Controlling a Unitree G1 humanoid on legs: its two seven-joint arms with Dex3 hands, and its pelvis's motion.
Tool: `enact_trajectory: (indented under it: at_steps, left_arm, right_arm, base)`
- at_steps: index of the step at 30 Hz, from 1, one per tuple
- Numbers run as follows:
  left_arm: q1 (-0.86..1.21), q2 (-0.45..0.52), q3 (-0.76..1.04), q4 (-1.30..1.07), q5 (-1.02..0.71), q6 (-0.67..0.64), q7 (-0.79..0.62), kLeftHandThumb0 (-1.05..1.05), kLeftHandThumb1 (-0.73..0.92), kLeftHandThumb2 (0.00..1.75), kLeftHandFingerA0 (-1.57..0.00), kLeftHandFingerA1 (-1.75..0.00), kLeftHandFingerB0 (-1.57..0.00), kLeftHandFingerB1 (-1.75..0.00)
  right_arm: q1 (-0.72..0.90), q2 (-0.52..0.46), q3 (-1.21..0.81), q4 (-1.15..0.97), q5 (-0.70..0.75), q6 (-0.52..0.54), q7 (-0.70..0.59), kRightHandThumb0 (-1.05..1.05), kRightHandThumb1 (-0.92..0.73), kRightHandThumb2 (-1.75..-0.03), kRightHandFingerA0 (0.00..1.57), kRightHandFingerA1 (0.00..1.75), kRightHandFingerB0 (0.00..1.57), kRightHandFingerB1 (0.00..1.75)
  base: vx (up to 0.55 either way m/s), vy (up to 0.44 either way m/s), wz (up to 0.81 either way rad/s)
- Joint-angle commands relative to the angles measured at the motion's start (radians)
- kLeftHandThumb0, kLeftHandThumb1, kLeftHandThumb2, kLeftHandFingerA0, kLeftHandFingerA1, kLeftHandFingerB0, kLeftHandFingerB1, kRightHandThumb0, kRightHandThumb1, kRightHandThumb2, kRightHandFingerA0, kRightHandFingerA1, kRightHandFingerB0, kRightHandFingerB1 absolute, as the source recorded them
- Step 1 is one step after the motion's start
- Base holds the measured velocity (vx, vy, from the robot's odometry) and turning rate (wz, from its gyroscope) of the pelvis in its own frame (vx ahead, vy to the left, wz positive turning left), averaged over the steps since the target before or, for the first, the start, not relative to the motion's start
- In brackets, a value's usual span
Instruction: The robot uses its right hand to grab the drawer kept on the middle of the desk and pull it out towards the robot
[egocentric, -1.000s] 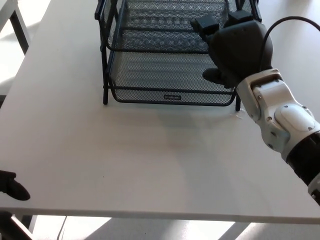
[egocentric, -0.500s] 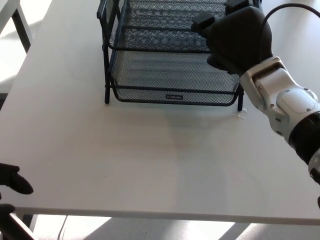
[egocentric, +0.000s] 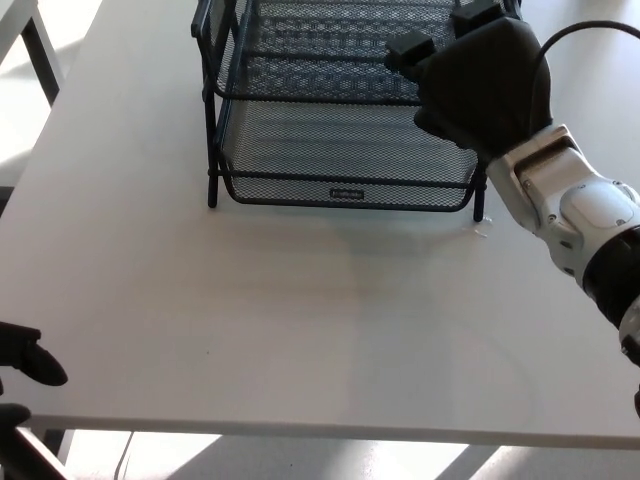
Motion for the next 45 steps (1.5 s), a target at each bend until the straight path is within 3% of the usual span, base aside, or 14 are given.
enact_trajectory:
  at_steps: [1, 6, 9, 16, 22, 32, 45]
  left_arm:
    - [0.003, 0.013, 0.004, 0.000, 0.005, -0.010, -0.021, -0.29, 0.54, 0.56, -0.83, -0.88, -0.82, -0.59]
    - [0.000, 0.011, 0.005, 0.009, 0.009, -0.028, -0.012, -0.29, 0.54, 0.56, -0.82, -0.89, -0.82, -0.59]
    - [0.009, 0.013, 0.009, -0.002, 0.008, -0.011, -0.021, -0.31, 0.55, 0.57, -0.82, -0.90, -0.81, -0.60]
    - [0.007, 0.014, 0.010, 0.019, 0.012, -0.034, -0.013, -0.32, 0.56, 0.57, -0.83, -0.91, -0.81, -0.61]
    - [0.014, 0.012, 0.015, 0.012, 0.012, -0.028, -0.010, -0.30, 0.55, 0.57, -0.82, -0.89, -0.82, -0.60]
    - [0.011, 0.006, 0.017, 0.018, 0.000, -0.037, -0.011, -0.32, 0.54, 0.57, -0.85, -0.92, -0.83, -0.61]
    - [0.016, 0.011, 0.021, 0.028, 0.005, -0.047, -0.015, -0.31, 0.55, 0.56, -0.83, -0.91, -0.82, -0.61]
  right_arm:
    - [0.024, -0.017, -0.023, -0.047, 0.006, -0.008, -0.088, -0.43, -0.52, -0.56, 0.90, 1.56, 0.97, 0.65]
    - [0.076, -0.035, -0.033, -0.126, -0.007, 0.026, -0.098, -0.43, -0.48, -0.59, 0.89, 1.62, 0.98, 0.67]
    - [0.166, -0.087, -0.035, -0.281, -0.039, 0.040, -0.116, -0.43, -0.49, -0.55, 0.92, 1.55, 1.00, 0.63]
    - [0.339, -0.169, -0.077, -0.579, -0.049, 0.062, -0.040, -0.46, -0.48, -0.55, 0.92, 1.56, 1.00, 0.61]
    - [0.417, -0.191, -0.115, -0.706, -0.059, 0.074, -0.001, -0.46, -0.48, -0.55, 0.91, 1.55, 0.99, 0.62]
    - [0.531, -0.222, -0.179, -0.858, -0.083, 0.079, 0.065, -0.46, -0.50, -0.55, 0.93, 1.52, 0.97, 0.61]
    - [0.604, -0.193, -0.219, -0.937, -0.086, 0.069, 0.110, -0.42, -0.49, -0.56, 0.93, 1.49, 0.97, 0.60]
  base:
    - [0.00, 0.000, 0.00]
    - [0.00, 0.000, 0.00]
    - [0.00, 0.000, 0.00]
    - [0.00, 0.000, 0.00]
    - [0.00, 0.000, 0.00]
    - [0.00, 0.000, 0.00]
    - [0.00, 0.000, 0.00]
